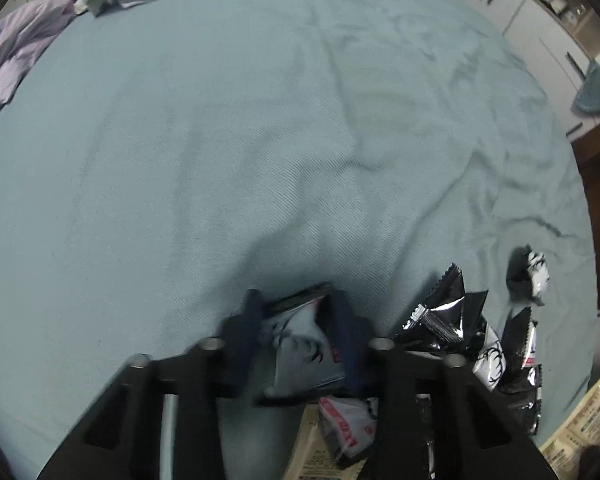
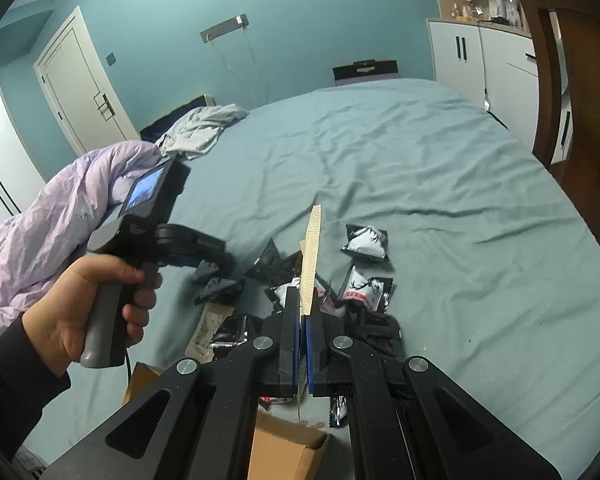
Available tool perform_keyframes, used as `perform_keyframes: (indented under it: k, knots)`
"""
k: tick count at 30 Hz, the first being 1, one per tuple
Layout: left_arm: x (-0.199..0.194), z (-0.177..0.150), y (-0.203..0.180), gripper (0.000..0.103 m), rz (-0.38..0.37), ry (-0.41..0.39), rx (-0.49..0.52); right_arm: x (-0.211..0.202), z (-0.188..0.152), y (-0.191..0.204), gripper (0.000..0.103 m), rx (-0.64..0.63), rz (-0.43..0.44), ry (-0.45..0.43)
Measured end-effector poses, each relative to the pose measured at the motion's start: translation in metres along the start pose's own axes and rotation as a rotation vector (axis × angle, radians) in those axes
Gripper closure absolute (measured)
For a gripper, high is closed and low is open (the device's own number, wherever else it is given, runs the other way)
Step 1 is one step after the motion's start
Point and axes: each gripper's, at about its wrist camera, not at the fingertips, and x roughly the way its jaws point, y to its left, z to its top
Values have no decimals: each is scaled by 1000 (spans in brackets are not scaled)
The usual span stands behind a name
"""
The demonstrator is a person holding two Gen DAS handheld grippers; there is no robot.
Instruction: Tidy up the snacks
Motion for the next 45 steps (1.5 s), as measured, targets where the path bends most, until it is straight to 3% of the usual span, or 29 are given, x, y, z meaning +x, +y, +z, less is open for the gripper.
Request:
perform_keyframes:
  k: [4,9,13,18,23,30,37,45]
  knots:
    - [-34,-12,8,101,18,-56,-7,-1,-3,-4,103,9,11,-6]
    - [-79,-39,13,101,57,-94,37,-4,-5,-7,103,34,27,23]
    - [-103,-51,23,101,77,-125,32,-23,-4,-6,103,46,29,-20]
    - [-151,-83,28,102,48,-168,49,-41,-16,3,103,-16,5,-60]
    - [-189,-131,13,102,-6,-192,162,-55,-24,0,103,29,120,-36]
    - [-164,-180,-19,102,-103,-132,204,-65,-40,2,103,29,196,8]
    - [-116,-183,-37,102,-36,-86,238,-75,-55,3,103,23,163,40]
    - [-97,-190,-31,99,35,-166,304,-69,-56,15,103,5,145,67]
